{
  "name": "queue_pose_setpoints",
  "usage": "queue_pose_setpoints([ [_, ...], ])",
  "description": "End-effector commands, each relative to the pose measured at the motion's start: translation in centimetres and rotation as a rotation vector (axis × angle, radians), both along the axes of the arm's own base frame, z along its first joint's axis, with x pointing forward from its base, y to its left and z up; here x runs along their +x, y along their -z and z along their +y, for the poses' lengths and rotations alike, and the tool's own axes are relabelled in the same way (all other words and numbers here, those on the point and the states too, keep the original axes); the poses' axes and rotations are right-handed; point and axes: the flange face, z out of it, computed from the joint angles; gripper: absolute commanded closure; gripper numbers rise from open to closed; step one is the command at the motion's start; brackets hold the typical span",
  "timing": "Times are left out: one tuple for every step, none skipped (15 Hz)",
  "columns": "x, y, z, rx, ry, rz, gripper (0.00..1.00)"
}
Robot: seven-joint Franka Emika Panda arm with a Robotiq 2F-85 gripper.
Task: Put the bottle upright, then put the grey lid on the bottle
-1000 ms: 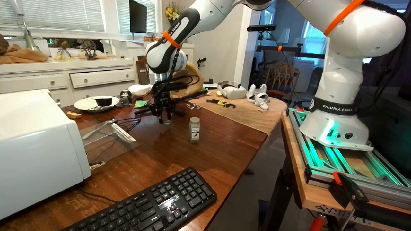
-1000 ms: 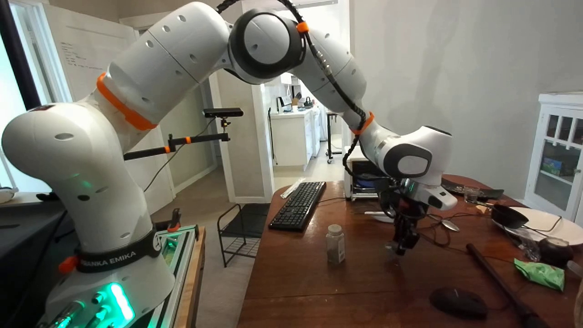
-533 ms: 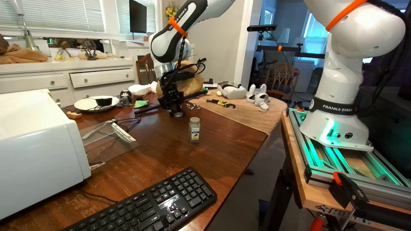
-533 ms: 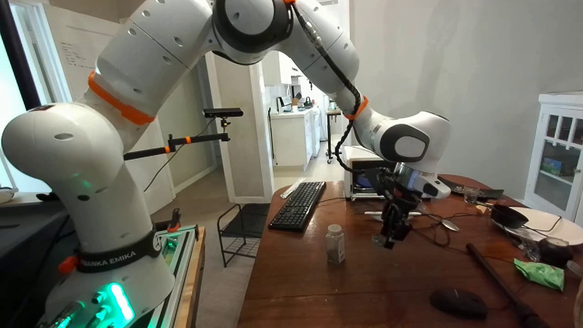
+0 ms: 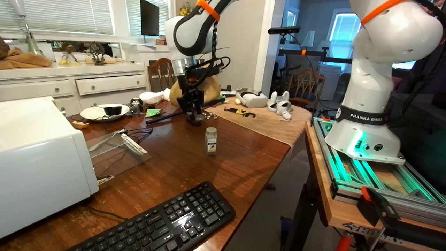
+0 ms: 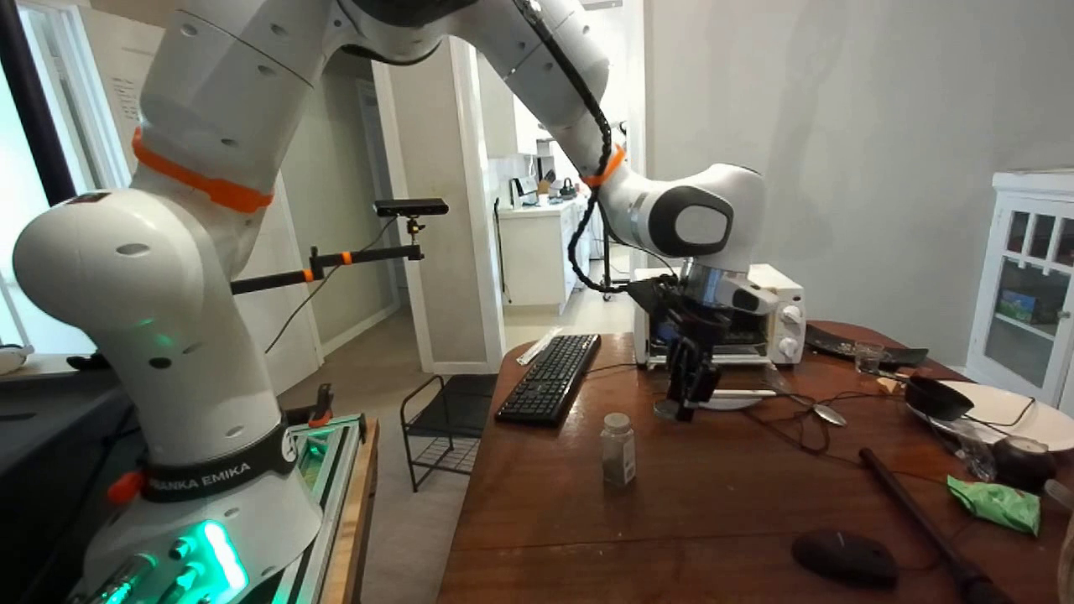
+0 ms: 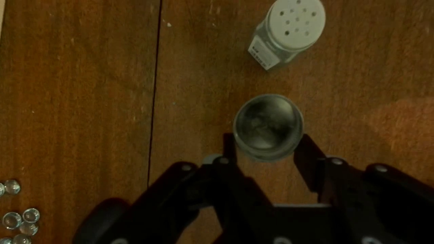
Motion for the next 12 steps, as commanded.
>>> queue_pose_setpoints([
  [-4.0,-2.5,0.9,-0.003,0.021,-0.057,0.77],
  [-1.6,-1.1,1.0,0.004,0.000,-0.025,0.77],
  [-2.0,-1.6,1.1,0.006,0.000,-0.030,0.52],
  [-1.9,-1.8,1.2,0.007,0.000,-0.034,0.52],
  [-1.8,-1.8,1.1,0.007,0.001,-0.035,0.52],
  [-1.7,-1.6,1.0,0.007,0.003,-0.033,0.52],
  [-1.8,-1.1,1.3,-0.015,0.001,-0.043,0.77],
  [-1.9,-0.9,1.4,-0.017,-0.001,-0.049,0.77],
  [-2.2,-0.8,1.6,-0.021,-0.003,-0.059,0.77],
  [-2.6,-1.0,1.6,-0.030,-0.007,-0.075,0.77],
  [-2.8,-1.1,1.6,-0.034,-0.013,-0.082,0.77],
  [-3.4,-1.0,1.7,-0.043,-0.020,-0.085,0.77],
])
